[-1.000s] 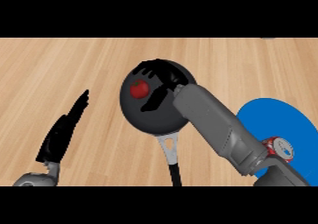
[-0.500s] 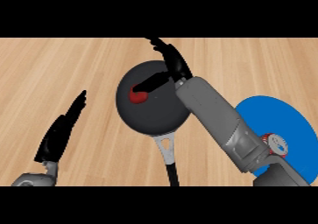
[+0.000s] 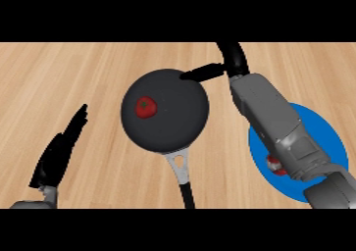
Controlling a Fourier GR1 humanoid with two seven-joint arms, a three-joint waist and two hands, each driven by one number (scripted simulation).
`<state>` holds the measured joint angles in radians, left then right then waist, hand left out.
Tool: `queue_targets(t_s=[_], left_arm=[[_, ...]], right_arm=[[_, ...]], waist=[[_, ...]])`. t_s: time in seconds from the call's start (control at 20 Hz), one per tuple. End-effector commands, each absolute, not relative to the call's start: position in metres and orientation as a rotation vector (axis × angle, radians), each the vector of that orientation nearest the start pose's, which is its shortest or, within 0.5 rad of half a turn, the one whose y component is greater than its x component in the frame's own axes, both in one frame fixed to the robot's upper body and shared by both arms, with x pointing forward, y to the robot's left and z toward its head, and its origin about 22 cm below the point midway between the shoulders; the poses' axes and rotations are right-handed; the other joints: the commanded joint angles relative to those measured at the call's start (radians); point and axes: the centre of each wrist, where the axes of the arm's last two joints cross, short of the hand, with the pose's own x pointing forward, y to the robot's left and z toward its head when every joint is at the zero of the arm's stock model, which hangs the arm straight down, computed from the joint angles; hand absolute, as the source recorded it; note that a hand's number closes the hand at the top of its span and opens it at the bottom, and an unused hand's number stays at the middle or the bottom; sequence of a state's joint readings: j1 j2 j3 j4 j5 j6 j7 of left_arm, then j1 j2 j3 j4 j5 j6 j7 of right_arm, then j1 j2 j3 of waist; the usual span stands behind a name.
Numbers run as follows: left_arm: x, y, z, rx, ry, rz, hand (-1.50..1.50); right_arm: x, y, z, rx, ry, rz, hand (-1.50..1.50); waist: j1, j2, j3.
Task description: Pick the tomato from the plate and place it in the pan
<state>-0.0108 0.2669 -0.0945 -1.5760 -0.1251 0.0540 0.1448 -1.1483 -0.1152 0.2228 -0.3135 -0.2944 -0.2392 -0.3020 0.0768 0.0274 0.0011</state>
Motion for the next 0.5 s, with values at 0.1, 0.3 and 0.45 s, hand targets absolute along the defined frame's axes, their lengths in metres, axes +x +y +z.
queue_targets(t_s=[0.1,0.3,0.45], left_arm=[[0.237,0.263,0.016,0.299,-1.427,-0.303,0.00],[0.245,0.264,0.026,0.285,-1.408,-0.303,0.00],[0.245,0.283,0.020,0.307,-1.416,-0.309,0.00]], right_arm=[[0.455,-0.204,0.076,-0.126,-1.737,0.281,-1.50],[0.458,-0.245,0.089,-0.150,-1.763,0.280,-1.50],[0.448,-0.287,0.081,-0.138,-1.785,0.304,-1.50]], waist=[[-0.010,-0.001,0.001],[-0.014,-0.001,0.001],[-0.013,0.002,0.002]])
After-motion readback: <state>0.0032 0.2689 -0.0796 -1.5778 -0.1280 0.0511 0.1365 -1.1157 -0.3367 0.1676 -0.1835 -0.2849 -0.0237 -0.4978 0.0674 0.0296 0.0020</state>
